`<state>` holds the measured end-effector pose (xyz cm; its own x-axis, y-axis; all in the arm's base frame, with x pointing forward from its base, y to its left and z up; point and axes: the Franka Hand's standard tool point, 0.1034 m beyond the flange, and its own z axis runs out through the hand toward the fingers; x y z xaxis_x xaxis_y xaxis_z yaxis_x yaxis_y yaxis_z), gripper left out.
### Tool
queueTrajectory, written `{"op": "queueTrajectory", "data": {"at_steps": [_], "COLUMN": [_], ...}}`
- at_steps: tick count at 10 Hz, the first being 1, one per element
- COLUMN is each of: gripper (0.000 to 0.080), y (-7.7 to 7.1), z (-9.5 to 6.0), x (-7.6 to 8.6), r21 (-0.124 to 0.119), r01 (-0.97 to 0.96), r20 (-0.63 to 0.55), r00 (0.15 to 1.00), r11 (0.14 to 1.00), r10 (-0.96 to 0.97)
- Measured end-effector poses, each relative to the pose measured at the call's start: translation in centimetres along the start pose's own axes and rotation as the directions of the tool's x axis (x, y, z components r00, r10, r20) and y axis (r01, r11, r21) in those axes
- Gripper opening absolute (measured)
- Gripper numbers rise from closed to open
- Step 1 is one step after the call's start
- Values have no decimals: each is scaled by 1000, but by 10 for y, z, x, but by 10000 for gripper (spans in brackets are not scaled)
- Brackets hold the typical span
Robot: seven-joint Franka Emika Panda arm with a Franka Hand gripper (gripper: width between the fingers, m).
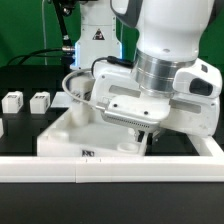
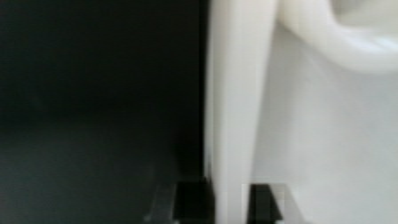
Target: Assemble square table
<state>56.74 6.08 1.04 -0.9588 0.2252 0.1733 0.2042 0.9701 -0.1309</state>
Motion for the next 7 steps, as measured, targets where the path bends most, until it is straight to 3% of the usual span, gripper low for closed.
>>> {"op": "queueTrajectory", "data": {"at_steps": [3, 4, 5, 7], "gripper": [60, 54, 54, 54], "y": [16, 22, 24, 33], "z": [1, 1, 1, 1], "x": [0, -2, 0, 0], "r21": [-51, -52, -34, -16], "r01": [185, 194, 248, 183], "r20": [-20, -20, -40, -91], "r00": [982, 981, 968, 979], "r11": [982, 980, 968, 983], "r10": [-186, -195, -249, -183]}}
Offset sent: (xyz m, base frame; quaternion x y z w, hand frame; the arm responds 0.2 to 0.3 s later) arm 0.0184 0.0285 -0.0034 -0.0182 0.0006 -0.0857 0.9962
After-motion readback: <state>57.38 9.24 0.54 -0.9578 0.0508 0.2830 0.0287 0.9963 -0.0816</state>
